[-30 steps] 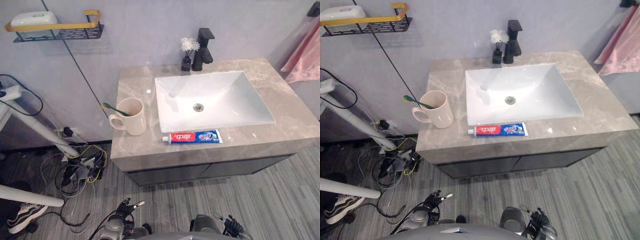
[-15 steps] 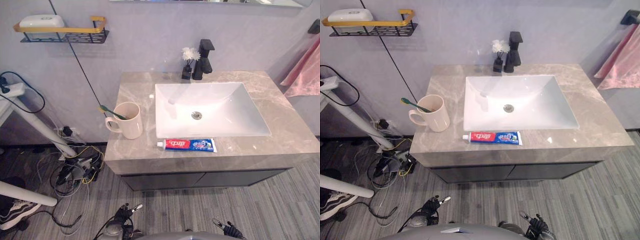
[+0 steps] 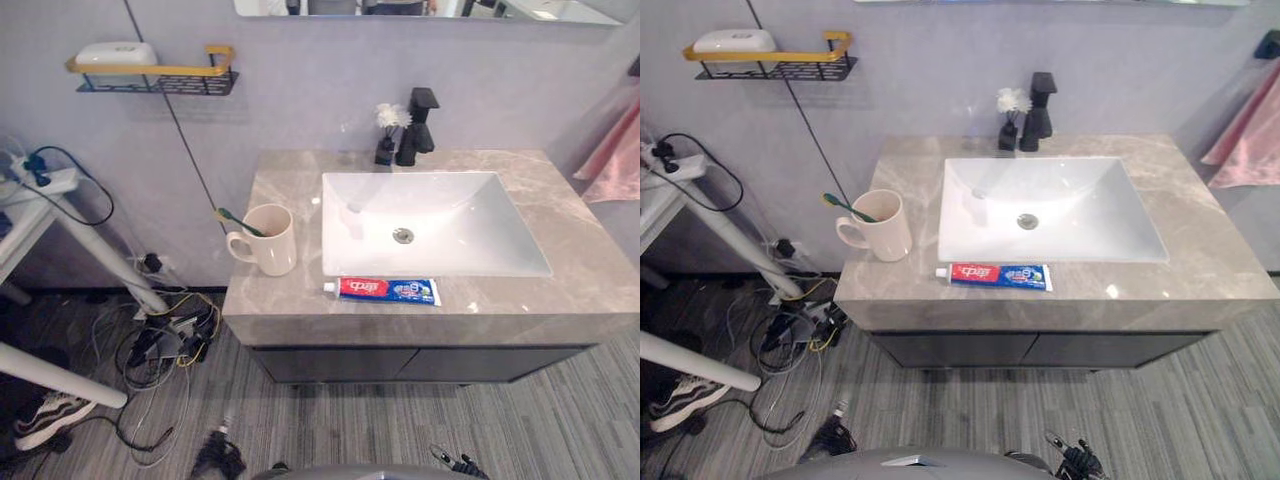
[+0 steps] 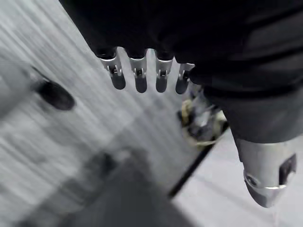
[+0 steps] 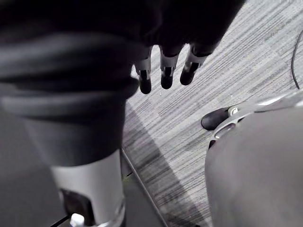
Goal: Organize washtable
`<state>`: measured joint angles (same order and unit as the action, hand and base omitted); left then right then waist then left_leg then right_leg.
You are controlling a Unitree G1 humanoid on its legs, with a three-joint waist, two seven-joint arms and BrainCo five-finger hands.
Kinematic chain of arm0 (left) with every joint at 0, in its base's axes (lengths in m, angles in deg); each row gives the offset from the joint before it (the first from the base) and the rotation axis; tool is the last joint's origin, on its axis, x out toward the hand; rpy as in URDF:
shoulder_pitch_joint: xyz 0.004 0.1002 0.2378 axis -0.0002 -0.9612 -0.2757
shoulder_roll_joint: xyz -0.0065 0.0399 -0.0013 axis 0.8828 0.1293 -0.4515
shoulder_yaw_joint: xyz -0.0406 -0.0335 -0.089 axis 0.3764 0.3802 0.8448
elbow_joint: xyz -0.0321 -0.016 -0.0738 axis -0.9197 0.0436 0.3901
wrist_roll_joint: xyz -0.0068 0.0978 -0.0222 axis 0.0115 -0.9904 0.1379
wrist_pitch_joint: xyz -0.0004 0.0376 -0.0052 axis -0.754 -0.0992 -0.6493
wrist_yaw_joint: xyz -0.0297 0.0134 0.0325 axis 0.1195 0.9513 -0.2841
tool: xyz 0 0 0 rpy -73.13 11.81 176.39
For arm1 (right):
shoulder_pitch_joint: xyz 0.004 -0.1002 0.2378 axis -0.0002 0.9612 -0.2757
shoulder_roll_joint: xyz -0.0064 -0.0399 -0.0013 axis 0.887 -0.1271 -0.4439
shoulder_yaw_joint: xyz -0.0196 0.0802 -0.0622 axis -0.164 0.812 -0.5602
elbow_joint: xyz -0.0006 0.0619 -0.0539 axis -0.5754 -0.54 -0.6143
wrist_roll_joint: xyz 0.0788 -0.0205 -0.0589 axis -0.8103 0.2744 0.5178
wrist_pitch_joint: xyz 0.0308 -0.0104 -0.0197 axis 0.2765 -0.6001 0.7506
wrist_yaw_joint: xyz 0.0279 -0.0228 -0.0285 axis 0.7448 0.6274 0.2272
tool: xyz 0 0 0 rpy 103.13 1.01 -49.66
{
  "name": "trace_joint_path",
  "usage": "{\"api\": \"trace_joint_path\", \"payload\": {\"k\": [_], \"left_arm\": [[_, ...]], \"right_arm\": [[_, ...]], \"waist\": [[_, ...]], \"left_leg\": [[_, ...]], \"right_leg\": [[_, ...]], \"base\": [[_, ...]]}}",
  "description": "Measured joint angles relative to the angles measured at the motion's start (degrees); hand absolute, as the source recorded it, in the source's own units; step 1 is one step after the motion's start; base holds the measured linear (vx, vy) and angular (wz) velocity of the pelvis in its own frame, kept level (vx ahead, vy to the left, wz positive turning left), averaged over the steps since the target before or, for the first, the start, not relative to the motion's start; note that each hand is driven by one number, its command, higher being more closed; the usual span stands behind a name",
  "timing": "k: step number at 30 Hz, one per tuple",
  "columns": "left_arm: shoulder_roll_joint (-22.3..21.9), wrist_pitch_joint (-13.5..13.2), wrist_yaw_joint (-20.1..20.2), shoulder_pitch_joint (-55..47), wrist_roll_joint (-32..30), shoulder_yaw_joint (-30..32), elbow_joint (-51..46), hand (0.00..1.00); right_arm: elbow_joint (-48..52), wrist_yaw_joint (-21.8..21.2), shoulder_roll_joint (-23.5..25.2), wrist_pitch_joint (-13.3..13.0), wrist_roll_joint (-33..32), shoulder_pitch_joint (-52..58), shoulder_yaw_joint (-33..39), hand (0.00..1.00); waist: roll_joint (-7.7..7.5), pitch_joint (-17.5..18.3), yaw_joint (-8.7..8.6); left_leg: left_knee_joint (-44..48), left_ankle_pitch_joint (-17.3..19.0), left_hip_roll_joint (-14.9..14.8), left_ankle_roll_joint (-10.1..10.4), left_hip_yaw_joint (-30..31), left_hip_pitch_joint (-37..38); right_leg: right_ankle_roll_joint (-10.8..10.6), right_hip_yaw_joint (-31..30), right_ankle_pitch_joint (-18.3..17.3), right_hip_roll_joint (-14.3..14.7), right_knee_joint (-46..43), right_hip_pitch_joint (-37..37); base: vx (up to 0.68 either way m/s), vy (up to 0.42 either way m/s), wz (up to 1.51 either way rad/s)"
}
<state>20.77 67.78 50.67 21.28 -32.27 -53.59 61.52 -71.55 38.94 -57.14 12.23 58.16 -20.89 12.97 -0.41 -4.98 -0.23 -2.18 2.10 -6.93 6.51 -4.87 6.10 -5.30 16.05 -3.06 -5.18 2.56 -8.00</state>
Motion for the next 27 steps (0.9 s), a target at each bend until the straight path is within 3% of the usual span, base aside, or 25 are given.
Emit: {"api": "trace_joint_path", "payload": {"k": [4, 6, 9, 12, 13, 15, 18, 22, 24, 26, 27], "left_arm": [[-0.90, -7.35, -9.07, -0.35, 0.63, 11.74, -24.70, 0.00], [-1.28, -8.77, -12.91, 0.04, -1.63, 15.18, -36.46, 0.00], [-1.22, -9.65, -17.68, 0.44, -13.54, 14.30, -51.38, 0.00], [-0.90, -9.08, -19.42, 0.46, -23.07, 10.42, -62.19, 0.00], [0.43, -8.72, -20.12, 0.70, -28.67, 7.36, -66.88, 0.00], [2.34, -8.15, -20.81, 1.87, -33.08, 1.88, -72.58, 0.00], [6.96, -8.28, -18.83, 2.57, -40.36, -7.52, -80.45, 0.00], [13.70, -9.36, -13.39, 3.76, -43.70, -15.35, -82.68, 0.00], [19.42, -9.28, -8.77, 5.33, -43.59, -22.01, -82.69, 0.00], [27.79, -9.14, -1.05, 8.40, -43.88, -31.97, -82.60, 0.00], [28.66, -9.10, -0.12, 8.87, -44.24, -32.95, -82.54, 0.00]], "right_arm": [[0.36, 0.91, 0.01, -1.02, -0.06, 0.63, -0.08, 0.00], [0.30, 0.87, 0.00, -1.08, -0.07, 0.85, -0.13, 0.00], [0.32, 0.73, -0.20, -1.12, -0.08, 1.12, -0.13, 0.00], [0.32, 0.16, -0.30, -1.18, -0.73, 1.34, -0.14, 0.00], [0.32, -0.54, -0.21, -1.18, -2.37, 1.43, -0.20, 0.00], [0.31, -0.89, -0.21, -1.33, -2.43, 1.69, -0.23, 0.00], [0.32, -1.82, -0.35, -1.37, -2.43, 1.81, -0.47, 0.00], [0.32, -2.77, -1.21, -1.35, -2.43, 2.63, -1.31, 0.00], [0.30, -3.02, -1.71, -1.19, -2.42, 2.82, -2.52, 0.00], [0.29, -3.67, -1.84, -0.95, -2.41, 2.71, -2.66, 0.00], [0.28, -3.78, -1.85, -0.93, -2.41, 2.70, -2.66, 0.00]], "waist": [[0.62, 1.20, 0.89], [0.75, 1.95, 1.01], [1.09, 2.32, 2.25], [1.16, 2.56, 2.77], [1.21, 2.62, 2.66], [1.24, 2.66, 2.70], [1.50, 2.81, 2.38], [2.28, 3.20, 1.97], [2.42, 3.30, 2.02], [2.46, 3.33, 1.82], [2.46, 3.33, 1.76]], "left_leg": [[-0.39, -0.13, 0.05, 0.08, 0.56, -0.20], [0.00, -0.13, 0.35, 0.08, 0.73, -0.61], [0.49, -0.13, 0.78, 0.08, 1.11, -0.89], [0.95, -0.12, 0.84, 0.06, 1.60, -0.99], [1.37, -0.11, 0.83, 0.05, 2.09, -1.13], [1.78, -0.09, 0.82, 0.03, 2.59, -1.33], [2.00, -0.12, 0.80, -0.02, 2.68, -1.70], [1.75, -0.29, 0.74, -0.19, 2.70, -1.68], [1.72, -0.59, 0.72, -0.18, 2.94, -1.68], [1.72, -0.61, 0.73, -0.17, 2.93, -1.58], [1.72, -0.62, 0.74, -0.17, 2.93, -1.56]], "right_leg": [[0.03, 0.33, 0.01, 0.04, 0.15, -0.18], [0.04, 0.38, 0.00, -0.19, 0.18, -0.14], [0.03, 0.58, 0.00, -0.62, 0.12, -0.31], [0.04, 0.90, 0.00, -0.69, -0.06, -0.59], [0.05, 1.34, -0.01, -0.65, -0.09, -0.87], [0.06, 1.86, -0.01, -0.59, -0.16, -1.08], [0.09, 1.88, -0.02, -0.44, -0.21, -1.08], [0.18, 1.90, 0.06, -0.27, -0.09, -1.13], [0.25, 2.06, 0.23, -0.19, -0.14, -1.26], [0.26, 2.07, 0.24, -0.19, -0.14, -1.30], [0.27, 2.07, 0.24, -0.19, -0.14, -1.30]], "base": [[0.04, -0.013, 0.08], [0.04, 0.001, 0.08], [0.01, 0.008, 0.07], [-0.04, 0.013, 0.09], [-0.06, 0.005, 0.14], [-0.08, 0.011, 0.16], [-0.07, 0.016, 0.03], [-0.01, -0.001, 0.01], [0.01, -0.012, 0.04], [0.00, 0.000, 0.00], [0.00, 0.000, 0.00]]}}
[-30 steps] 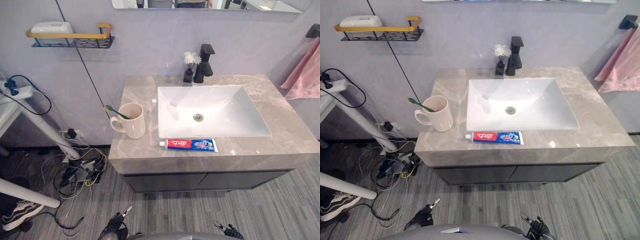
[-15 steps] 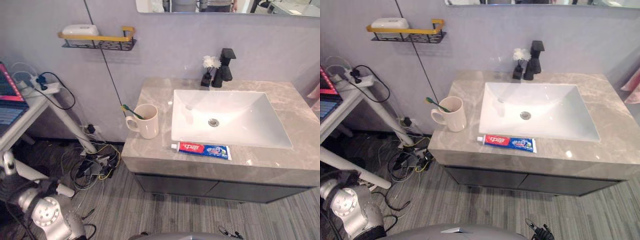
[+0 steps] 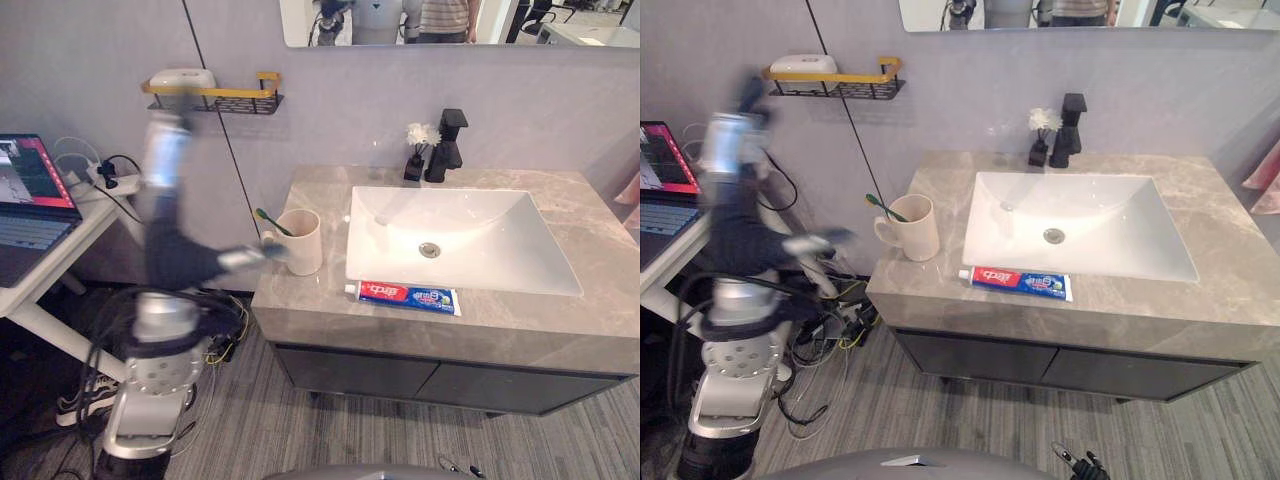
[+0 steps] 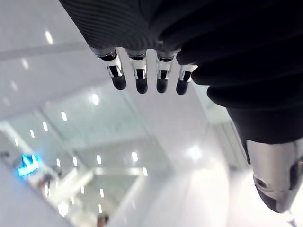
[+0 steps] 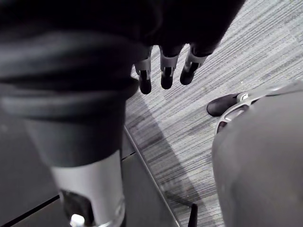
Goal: Organize washtable
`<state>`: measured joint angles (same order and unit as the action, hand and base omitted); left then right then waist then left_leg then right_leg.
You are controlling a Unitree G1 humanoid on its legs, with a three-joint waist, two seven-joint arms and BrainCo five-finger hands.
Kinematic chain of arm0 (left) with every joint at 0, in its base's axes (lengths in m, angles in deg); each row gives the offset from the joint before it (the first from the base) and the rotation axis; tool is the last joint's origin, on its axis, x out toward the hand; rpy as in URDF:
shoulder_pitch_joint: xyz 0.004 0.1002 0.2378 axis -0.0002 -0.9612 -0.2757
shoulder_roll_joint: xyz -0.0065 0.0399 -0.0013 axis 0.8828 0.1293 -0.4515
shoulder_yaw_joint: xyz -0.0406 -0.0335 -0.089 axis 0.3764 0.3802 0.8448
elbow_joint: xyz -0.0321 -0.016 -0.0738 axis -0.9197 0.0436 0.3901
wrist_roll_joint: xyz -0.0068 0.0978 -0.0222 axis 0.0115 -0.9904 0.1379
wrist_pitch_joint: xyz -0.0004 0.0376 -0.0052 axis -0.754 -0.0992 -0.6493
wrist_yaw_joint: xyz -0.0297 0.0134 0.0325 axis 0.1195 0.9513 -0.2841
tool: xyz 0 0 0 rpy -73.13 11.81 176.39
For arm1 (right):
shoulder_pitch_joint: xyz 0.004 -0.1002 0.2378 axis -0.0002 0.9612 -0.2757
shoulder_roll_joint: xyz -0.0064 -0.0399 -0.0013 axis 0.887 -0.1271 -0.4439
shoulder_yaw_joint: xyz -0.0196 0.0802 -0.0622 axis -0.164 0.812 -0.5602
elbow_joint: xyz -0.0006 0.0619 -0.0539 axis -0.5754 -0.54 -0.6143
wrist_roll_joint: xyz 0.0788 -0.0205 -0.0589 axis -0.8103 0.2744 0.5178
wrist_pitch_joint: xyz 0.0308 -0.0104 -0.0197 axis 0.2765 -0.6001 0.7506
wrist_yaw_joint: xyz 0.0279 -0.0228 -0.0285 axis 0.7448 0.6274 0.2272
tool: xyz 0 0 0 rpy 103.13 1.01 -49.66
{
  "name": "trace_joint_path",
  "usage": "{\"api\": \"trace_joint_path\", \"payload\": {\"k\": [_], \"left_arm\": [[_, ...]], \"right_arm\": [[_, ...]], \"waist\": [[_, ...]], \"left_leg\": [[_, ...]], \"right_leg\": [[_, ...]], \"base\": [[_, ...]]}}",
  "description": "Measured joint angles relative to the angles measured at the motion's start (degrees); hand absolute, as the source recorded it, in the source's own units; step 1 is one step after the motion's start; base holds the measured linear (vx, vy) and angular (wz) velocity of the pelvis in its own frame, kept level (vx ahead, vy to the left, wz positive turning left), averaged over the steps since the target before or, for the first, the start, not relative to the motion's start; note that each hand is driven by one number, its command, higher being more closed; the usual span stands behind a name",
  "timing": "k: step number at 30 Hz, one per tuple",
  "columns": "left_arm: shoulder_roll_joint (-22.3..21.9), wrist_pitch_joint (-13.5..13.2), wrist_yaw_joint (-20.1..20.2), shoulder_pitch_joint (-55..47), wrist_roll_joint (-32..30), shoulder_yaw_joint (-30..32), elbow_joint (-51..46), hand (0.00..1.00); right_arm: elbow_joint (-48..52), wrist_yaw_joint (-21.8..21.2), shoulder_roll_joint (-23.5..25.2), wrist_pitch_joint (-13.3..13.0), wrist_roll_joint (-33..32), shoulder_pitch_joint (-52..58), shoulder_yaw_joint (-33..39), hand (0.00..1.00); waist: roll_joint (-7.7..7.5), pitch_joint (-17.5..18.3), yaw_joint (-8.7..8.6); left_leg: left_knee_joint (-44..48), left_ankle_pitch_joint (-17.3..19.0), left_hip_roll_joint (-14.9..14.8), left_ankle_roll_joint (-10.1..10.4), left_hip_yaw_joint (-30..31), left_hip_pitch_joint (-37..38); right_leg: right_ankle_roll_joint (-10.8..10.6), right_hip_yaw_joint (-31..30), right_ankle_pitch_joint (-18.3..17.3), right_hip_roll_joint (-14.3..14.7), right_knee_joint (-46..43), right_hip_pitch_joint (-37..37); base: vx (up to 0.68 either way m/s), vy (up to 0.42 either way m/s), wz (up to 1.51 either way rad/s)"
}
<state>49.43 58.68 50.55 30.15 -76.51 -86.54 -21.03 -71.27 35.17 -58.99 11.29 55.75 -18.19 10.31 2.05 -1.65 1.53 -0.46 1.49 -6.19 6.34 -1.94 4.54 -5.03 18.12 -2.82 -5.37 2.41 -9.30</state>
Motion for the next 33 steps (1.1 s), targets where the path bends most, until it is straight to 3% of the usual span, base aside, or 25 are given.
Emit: {"api": "trace_joint_path", "payload": {"k": [3, 10, 13, 22, 33], "left_arm": [[4.59, -0.07, 7.28, 3.85, -3.34, -6.23, 2.58, 0.00], [5.40, 2.08, 14.89, 9.84, -3.88, -13.94, 9.21, 0.00], [4.16, 3.04, 15.59, 11.63, -4.23, -17.15, 13.91, 0.00], [-5.20, 8.90, 16.37, 15.34, -9.50, -20.79, 24.93, 0.00], [-8.80, 12.67, 15.83, 16.26, -11.66, -21.93, 34.84, 0.00]], "right_arm": [[-0.06, -0.96, 0.00, 0.15, -0.32, -0.64, 0.00, 0.00], [-0.43, -1.67, -0.08, 1.34, -2.12, -1.01, 0.04, 0.00], [-0.47, -1.67, -0.04, 1.41, -2.11, -1.18, 0.03, 0.00], [-0.44, -1.62, 0.15, 2.52, -2.11, -1.27, -0.02, 0.00], [0.36, -1.28, 0.32, 2.81, -2.08, -1.39, -0.23, 0.00]], "waist": [[0.13, -0.01, -1.30], [0.00, -0.18, -2.30], [-0.15, -0.27, -2.53], [-1.12, -0.99, -2.76], [-1.10, -1.00, -4.65]], "left_leg": [[0.01, 0.00, 0.05, 0.00, -0.03, 0.18], [0.02, 0.00, 0.01, 0.00, 0.10, 0.21], [0.04, 0.00, 0.01, 0.00, 0.21, 0.18], [-0.14, 0.00, 0.09, -0.01, 0.49, -0.17], [-0.89, 0.00, -0.02, 0.00, 0.50, 0.06]], "right_leg": [[0.01, -0.06, 0.00, -0.01, 0.00, 0.00], [0.04, -0.03, -0.02, -0.03, -0.01, -0.03], [0.04, 0.00, -0.02, -0.05, -0.07, -0.02], [0.05, 0.25, -0.07, -0.15, -0.06, 0.32], [-0.04, 0.85, -0.01, -0.10, 0.69, 0.36]], "base": [[0.00, 0.000, 0.00], [0.00, 0.000, 0.00], [0.00, 0.000, 0.00], [0.00, 0.000, 0.00], [0.00, 0.000, 0.00]]}}
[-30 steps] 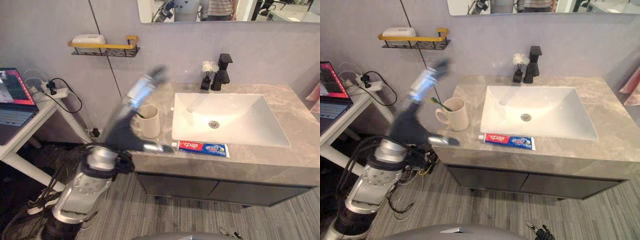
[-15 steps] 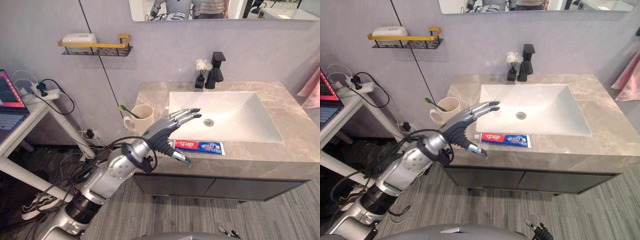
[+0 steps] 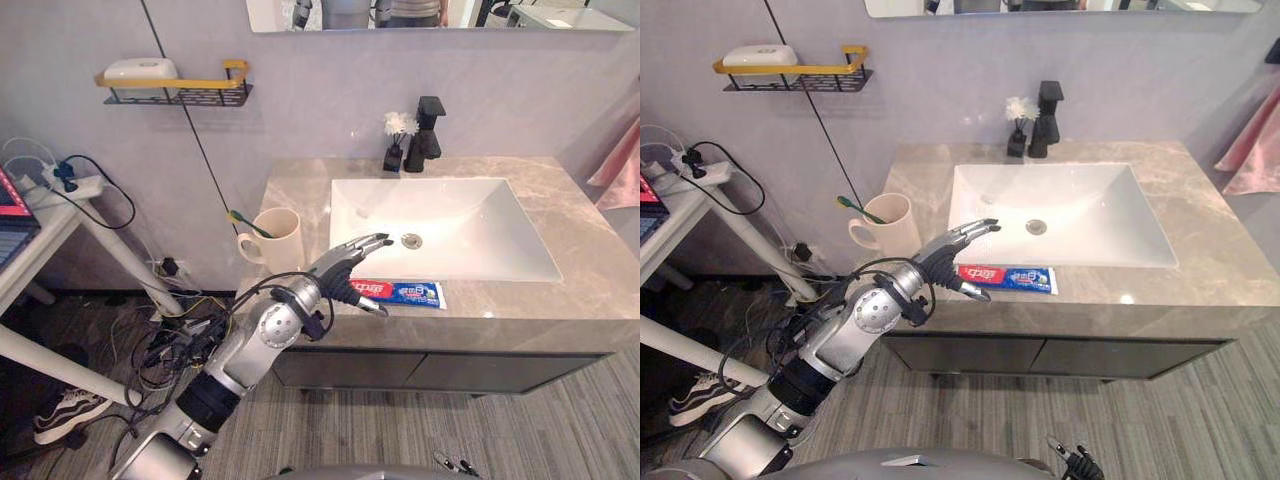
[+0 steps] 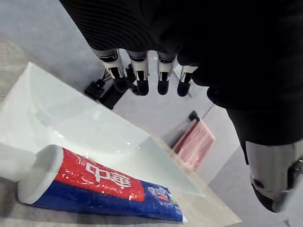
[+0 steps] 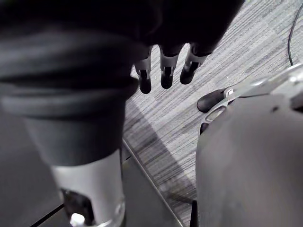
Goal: Organize washtable
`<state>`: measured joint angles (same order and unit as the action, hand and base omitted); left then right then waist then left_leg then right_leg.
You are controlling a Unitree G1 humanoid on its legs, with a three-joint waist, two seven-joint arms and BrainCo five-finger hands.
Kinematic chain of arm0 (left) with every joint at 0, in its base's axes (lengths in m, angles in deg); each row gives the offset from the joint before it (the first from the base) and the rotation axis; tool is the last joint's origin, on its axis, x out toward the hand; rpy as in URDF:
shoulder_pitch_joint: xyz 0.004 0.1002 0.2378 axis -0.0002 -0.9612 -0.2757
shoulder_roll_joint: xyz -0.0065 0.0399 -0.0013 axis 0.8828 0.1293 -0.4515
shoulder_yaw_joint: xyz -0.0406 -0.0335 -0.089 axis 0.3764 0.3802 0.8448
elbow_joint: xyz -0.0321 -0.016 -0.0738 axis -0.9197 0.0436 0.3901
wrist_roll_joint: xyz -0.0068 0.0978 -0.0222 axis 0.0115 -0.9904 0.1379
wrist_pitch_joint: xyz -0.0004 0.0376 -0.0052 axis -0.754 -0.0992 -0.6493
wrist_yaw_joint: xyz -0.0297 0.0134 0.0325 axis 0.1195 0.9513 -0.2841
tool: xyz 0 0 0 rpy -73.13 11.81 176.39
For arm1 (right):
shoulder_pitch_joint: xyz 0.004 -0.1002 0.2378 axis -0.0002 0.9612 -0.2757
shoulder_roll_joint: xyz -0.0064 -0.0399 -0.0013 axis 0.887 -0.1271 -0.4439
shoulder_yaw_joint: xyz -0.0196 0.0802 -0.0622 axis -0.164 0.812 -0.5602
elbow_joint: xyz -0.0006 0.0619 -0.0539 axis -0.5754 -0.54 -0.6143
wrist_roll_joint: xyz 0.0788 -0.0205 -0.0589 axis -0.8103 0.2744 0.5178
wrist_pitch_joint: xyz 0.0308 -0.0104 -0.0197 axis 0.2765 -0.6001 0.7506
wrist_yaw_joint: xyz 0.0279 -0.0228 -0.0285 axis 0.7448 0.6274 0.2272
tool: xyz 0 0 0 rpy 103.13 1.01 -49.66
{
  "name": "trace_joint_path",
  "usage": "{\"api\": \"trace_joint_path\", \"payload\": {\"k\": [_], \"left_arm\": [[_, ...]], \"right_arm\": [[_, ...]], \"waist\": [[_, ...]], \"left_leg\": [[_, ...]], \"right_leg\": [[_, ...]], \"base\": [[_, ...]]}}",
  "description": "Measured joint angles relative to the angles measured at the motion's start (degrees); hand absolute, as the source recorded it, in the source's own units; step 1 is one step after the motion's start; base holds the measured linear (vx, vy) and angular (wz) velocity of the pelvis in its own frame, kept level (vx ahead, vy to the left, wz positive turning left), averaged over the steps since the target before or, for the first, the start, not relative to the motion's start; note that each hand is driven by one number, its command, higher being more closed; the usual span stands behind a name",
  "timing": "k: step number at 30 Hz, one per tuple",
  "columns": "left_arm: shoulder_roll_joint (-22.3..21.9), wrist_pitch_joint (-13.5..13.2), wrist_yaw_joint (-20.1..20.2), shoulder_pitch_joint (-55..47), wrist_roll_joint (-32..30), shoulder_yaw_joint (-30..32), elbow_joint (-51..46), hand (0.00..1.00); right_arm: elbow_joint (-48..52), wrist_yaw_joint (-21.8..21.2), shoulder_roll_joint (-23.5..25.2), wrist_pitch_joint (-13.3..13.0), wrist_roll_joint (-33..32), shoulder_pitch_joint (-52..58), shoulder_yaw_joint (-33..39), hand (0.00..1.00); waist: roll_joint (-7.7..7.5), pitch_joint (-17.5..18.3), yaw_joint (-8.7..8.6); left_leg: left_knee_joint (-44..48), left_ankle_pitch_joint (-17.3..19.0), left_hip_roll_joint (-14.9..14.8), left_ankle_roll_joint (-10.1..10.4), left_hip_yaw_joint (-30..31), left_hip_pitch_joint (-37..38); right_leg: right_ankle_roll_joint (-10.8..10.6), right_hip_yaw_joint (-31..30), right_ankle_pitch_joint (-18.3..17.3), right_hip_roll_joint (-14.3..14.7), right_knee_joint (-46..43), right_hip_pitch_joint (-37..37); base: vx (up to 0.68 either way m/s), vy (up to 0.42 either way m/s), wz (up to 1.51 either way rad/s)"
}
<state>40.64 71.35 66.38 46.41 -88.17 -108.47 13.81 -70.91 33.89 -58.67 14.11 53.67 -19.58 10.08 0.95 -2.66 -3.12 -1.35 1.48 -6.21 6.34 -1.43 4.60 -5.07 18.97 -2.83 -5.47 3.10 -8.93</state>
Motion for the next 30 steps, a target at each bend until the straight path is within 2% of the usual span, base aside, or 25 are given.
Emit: {"api": "trace_joint_path", "payload": {"k": [12, 25, 30], "left_arm": [[-1.42, 0.77, 0.39, 2.22, 0.07, -0.02, 3.60, 0.00], [-1.83, 0.99, 0.77, 2.23, 0.09, -0.24, 9.83, 0.00], [-1.82, 1.97, 0.83, 2.24, 0.09, -0.22, 11.76, 0.00]], "right_arm": [[1.96, 0.06, 0.81, 0.71, 0.00, -0.24, 0.46, 0.00], [2.43, 0.11, 0.84, 0.72, 0.04, 0.01, 0.52, 0.00], [2.60, 0.11, 0.89, 0.73, 0.03, -0.03, 0.56, 0.00]], "waist": [[-0.04, -0.03, -1.04], [0.25, -0.18, -1.15], [0.29, -0.20, -1.18]], "left_leg": [[-0.72, 0.00, 0.10, 0.01, -1.35, 0.23], [-0.68, -0.01, 0.04, 0.01, -1.66, 0.15], [-1.07, -0.01, 0.04, 0.02, -1.84, -0.01]], "right_leg": [[-0.49, -0.52, 0.66, -0.09, 1.49, -0.24], [-0.39, -0.82, 1.24, 0.02, 2.02, -0.04], [-0.39, -0.89, 1.24, 0.03, 2.03, 0.23]], "base": [[0.02, -0.005, -0.04], [-0.01, 0.002, 0.00], [0.01, 0.000, -0.01]]}}
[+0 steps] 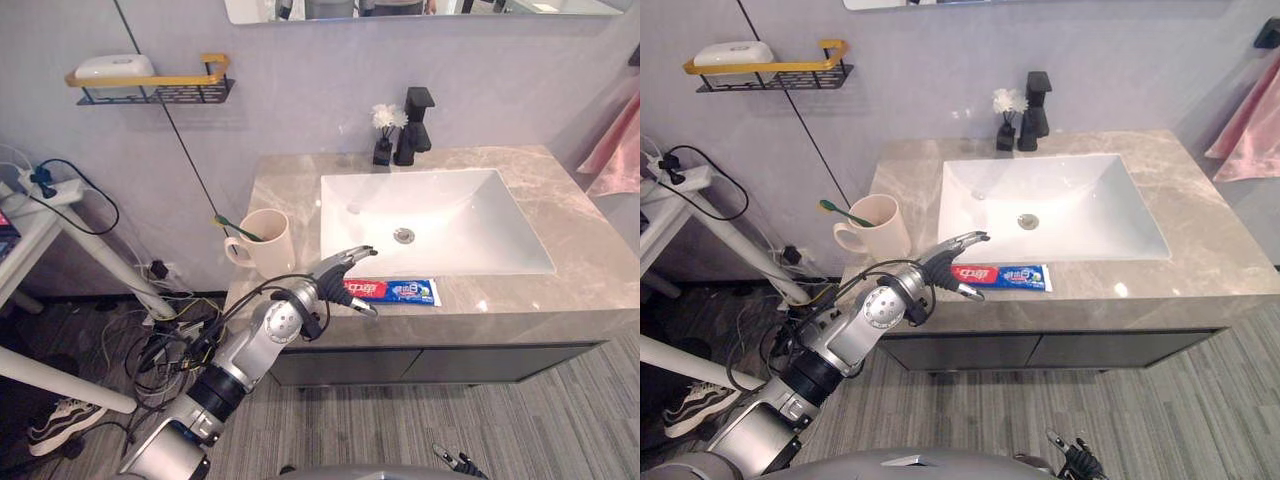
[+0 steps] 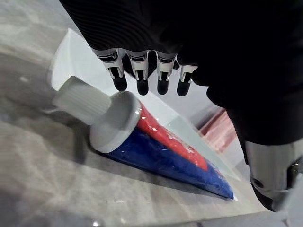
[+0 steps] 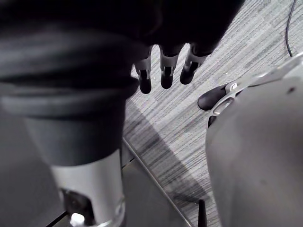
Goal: Organize washtable
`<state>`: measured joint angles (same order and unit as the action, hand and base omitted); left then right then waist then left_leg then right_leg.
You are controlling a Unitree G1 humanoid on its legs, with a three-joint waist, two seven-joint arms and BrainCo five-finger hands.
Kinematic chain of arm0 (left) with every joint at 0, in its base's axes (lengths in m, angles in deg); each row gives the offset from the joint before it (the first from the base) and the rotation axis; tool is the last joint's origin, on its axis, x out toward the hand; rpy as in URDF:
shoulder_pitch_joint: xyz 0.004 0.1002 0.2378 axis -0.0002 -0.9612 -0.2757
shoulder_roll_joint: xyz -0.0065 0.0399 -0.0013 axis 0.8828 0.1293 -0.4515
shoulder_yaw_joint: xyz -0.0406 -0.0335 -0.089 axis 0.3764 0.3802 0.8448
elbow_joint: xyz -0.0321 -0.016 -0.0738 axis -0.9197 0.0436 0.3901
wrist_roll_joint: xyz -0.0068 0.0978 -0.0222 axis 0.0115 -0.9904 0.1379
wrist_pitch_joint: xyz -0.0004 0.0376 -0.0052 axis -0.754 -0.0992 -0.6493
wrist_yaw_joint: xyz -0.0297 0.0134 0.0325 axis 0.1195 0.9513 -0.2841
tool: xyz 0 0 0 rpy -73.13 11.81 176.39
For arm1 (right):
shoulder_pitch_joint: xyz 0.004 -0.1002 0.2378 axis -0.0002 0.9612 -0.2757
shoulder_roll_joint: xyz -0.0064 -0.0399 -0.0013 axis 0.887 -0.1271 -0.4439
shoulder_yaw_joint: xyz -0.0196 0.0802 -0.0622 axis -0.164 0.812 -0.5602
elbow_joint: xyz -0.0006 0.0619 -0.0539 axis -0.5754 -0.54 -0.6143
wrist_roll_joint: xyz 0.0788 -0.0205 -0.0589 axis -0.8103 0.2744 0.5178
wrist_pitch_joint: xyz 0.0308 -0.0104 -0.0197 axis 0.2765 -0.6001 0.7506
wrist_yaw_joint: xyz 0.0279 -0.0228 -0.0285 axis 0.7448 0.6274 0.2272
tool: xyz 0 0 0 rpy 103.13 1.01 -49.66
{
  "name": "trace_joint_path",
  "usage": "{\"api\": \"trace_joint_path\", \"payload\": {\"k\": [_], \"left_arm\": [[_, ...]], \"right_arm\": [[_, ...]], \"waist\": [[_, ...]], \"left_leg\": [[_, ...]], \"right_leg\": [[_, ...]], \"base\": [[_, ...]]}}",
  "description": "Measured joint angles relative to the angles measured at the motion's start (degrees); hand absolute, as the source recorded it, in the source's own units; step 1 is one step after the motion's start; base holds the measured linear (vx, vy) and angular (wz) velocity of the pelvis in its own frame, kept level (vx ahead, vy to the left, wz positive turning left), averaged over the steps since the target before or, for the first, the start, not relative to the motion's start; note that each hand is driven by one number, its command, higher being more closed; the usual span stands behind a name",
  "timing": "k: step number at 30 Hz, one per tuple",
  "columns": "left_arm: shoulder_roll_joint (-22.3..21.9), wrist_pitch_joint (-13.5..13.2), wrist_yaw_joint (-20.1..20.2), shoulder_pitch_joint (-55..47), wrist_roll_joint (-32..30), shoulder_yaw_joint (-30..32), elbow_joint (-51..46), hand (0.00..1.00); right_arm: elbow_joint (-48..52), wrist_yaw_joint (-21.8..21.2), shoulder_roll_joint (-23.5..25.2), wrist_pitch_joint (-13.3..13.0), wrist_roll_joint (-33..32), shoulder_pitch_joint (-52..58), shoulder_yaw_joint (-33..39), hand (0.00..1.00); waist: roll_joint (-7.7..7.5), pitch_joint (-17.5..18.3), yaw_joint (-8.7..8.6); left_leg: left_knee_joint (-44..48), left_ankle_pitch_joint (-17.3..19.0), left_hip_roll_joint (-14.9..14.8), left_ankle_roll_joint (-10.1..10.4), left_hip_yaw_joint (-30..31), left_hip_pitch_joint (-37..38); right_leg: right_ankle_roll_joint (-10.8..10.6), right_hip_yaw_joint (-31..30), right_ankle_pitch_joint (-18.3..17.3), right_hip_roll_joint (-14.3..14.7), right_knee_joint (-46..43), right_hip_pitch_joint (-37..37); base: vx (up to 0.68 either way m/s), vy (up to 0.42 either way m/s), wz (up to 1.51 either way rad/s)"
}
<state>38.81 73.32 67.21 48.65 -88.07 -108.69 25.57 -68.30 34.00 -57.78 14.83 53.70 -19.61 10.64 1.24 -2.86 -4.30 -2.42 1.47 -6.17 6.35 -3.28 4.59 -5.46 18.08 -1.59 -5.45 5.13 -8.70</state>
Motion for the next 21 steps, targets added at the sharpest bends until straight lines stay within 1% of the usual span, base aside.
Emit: {"api": "trace_joint_path", "payload": {"k": [10, 14, 15, 21], "left_arm": [[-0.18, 0.36, -0.70, 0.44, -0.08, 0.21, 5.05, 0.00], [-0.65, 0.34, -1.44, 2.97, -0.13, 0.24, 7.18, 0.00], [-0.81, 0.35, -1.49, 3.24, -0.14, 0.24, 7.59, 1.00], [-1.94, 0.14, -1.59, 4.05, -0.29, 0.27, 8.45, 1.00]], "right_arm": [[1.56, 0.11, 0.39, 0.02, 0.00, 0.05, 0.02, 0.00], [1.88, 0.16, 0.37, 0.00, -0.01, -0.09, 0.18, 0.00], [1.88, 0.17, 0.38, 0.00, -0.01, 0.02, 0.19, 0.00], [1.88, 0.18, 0.55, 0.00, -0.01, 0.11, 0.87, 0.00]], "waist": [[-0.04, -0.15, -0.05], [0.02, -1.60, -0.02], [0.02, -1.60, -0.03], [0.02, -1.61, -0.15]], "left_leg": [[-0.19, 0.00, -0.02, 0.00, -1.13, 0.03], [-0.20, 0.00, -0.04, 0.00, -1.65, 0.10], [-0.28, 0.00, -0.06, 0.00, -2.01, 0.05], [-0.78, 0.00, -0.05, 0.00, -2.50, 0.12]], "right_leg": [[-0.09, -1.14, 0.09, -0.06, 0.00, 0.69], [-0.14, -1.64, 0.39, -0.07, 0.01, 0.91], [-0.11, -1.89, 0.45, -0.07, 0.01, 1.19], [-0.15, -2.19, 0.48, -0.08, 0.03, 1.53]], "base": [[0.00, 0.002, -0.06], [-0.03, 0.014, -0.07], [-0.01, 0.011, -0.11], [0.01, 0.000, -0.03]]}}
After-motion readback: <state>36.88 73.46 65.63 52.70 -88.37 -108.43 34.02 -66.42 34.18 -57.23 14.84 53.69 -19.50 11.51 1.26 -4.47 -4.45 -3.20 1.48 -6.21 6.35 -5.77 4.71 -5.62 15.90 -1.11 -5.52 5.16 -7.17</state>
